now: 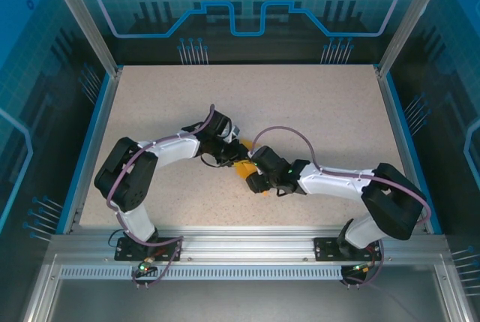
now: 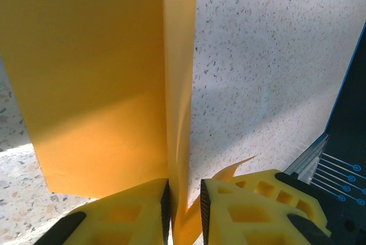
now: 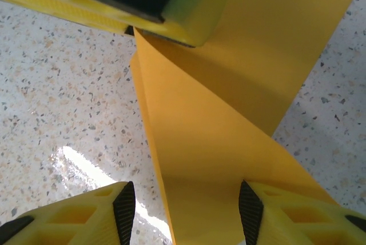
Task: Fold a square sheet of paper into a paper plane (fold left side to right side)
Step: Fourth fold the wing at the center of the table.
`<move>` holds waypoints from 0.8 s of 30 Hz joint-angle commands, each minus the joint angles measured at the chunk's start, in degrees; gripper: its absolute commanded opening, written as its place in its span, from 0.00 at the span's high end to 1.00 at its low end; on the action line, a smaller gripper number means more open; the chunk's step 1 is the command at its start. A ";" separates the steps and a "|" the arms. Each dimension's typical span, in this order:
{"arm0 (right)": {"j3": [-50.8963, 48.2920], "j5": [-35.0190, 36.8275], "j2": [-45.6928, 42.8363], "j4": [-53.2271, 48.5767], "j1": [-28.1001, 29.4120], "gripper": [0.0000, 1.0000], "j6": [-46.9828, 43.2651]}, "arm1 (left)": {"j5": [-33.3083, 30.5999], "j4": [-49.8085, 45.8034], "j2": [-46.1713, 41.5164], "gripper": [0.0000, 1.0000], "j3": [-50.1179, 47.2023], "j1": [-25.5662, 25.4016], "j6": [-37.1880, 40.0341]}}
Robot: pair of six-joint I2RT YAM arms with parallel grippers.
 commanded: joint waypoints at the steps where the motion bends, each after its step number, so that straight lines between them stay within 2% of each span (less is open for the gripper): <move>1: 1.50 2.27 2.16 0.30 1.32 0.48 -0.55 | 1.15 -2.42 -0.60 0.78 2.14 -0.42 -1.77; 5: 1.99 2.35 3.69 0.34 1.68 0.49 -0.49 | 0.98 -3.12 0.06 0.82 2.72 -0.43 -2.53; 13: 1.97 2.78 4.69 0.13 1.68 0.60 0.41 | 0.40 -4.21 -0.42 0.84 2.88 -0.37 -2.15; 16: 1.81 2.34 4.76 0.13 1.64 0.69 0.60 | -0.27 -5.09 -0.94 0.80 2.98 -0.44 -1.43; 19: 1.57 1.82 4.76 0.04 1.69 0.78 0.84 | -0.85 -5.94 -1.74 0.72 2.98 -0.33 -0.85; 24: 1.17 0.91 4.84 0.24 1.63 0.88 1.15 | -2.00 -7.57 -3.73 0.62 2.59 0.26 0.09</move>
